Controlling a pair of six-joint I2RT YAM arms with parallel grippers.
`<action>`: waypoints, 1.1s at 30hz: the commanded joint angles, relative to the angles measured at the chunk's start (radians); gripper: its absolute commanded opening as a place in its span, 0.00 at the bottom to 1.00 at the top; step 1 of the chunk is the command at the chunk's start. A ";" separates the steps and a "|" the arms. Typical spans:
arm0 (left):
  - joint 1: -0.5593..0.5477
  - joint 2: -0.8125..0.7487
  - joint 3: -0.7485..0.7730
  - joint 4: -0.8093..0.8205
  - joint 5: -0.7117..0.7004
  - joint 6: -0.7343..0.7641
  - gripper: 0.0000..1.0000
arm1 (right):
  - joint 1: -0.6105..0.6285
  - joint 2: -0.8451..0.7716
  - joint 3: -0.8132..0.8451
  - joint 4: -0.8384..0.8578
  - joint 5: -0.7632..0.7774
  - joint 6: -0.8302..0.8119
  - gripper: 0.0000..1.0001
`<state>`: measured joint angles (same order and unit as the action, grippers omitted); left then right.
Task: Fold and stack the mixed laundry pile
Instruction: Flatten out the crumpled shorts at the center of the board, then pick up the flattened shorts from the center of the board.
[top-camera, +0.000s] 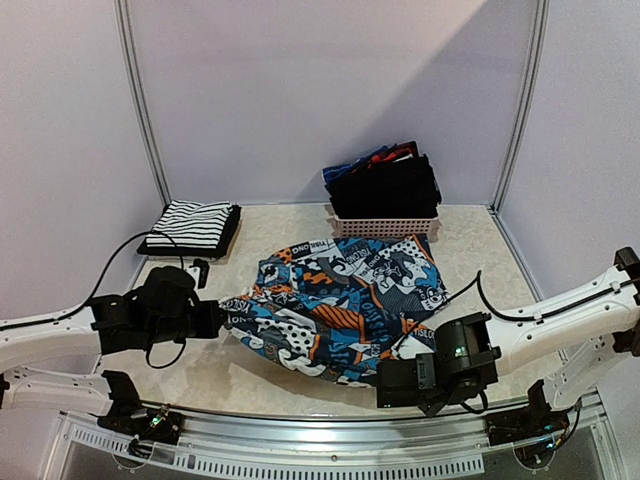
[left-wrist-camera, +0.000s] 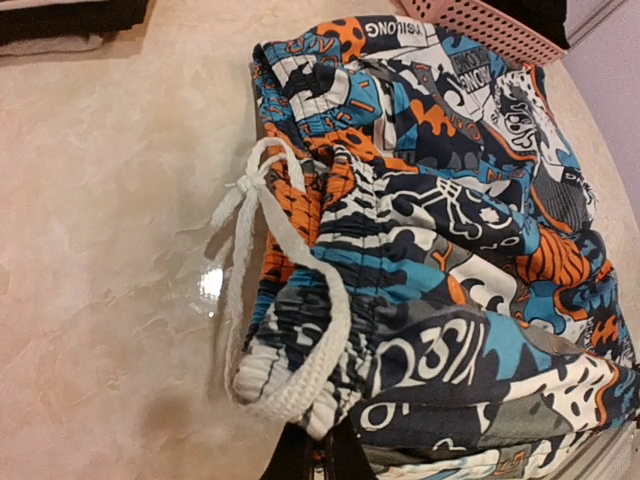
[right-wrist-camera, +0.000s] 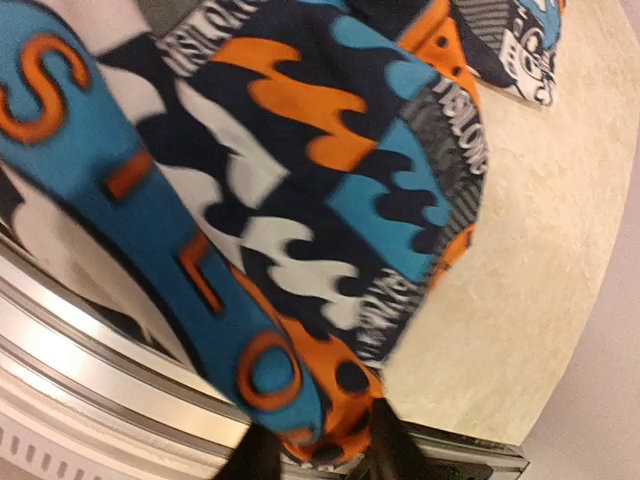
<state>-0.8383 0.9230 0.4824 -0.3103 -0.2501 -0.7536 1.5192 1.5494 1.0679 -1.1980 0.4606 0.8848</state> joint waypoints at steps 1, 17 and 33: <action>-0.013 -0.016 -0.019 -0.144 -0.028 -0.054 0.00 | -0.007 -0.021 0.011 -0.136 0.056 0.056 0.64; -0.031 0.024 -0.082 -0.091 -0.093 -0.064 0.32 | 0.083 0.009 -0.052 0.380 -0.166 -0.092 0.67; -0.031 0.059 -0.185 0.059 -0.125 -0.065 0.52 | 0.102 0.181 -0.058 0.315 -0.050 -0.010 0.66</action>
<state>-0.8597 0.9840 0.3302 -0.3561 -0.3645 -0.8383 1.6257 1.7393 1.0328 -0.8452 0.3603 0.8204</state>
